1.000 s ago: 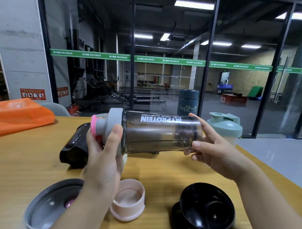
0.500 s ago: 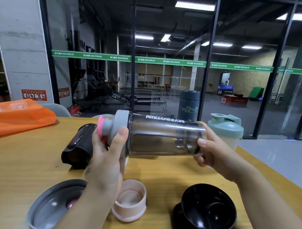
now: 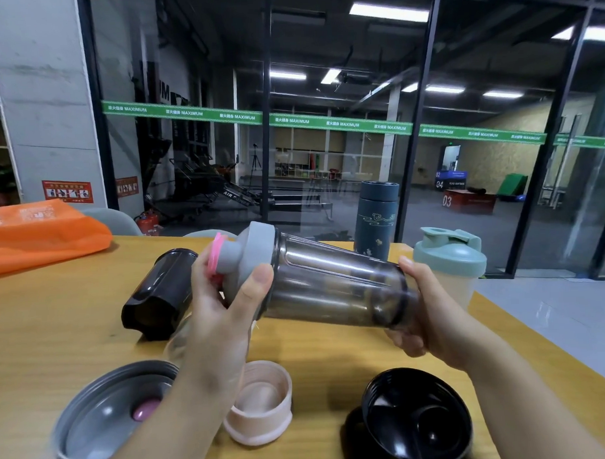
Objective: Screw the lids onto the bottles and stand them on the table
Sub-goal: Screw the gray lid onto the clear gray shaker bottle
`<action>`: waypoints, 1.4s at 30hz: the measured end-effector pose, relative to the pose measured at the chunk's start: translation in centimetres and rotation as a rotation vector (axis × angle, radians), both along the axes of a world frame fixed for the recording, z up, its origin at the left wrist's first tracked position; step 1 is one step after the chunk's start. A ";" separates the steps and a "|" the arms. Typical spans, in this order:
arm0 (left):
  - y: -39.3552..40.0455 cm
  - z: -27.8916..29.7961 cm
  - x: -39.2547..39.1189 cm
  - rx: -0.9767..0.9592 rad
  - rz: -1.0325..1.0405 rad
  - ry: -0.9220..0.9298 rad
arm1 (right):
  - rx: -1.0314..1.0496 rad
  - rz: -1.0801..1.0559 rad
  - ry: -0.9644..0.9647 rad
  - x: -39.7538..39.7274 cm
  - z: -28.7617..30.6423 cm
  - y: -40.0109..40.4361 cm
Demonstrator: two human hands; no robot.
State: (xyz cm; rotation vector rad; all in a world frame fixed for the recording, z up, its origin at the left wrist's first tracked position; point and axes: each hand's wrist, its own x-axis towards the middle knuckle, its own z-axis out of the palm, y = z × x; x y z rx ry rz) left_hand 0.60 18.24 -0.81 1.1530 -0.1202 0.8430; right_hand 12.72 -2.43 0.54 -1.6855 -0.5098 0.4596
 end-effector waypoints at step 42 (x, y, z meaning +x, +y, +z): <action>-0.1 0.5 -0.3 -0.035 0.007 0.071 | -0.010 0.005 -0.211 -0.6 0.4 0.1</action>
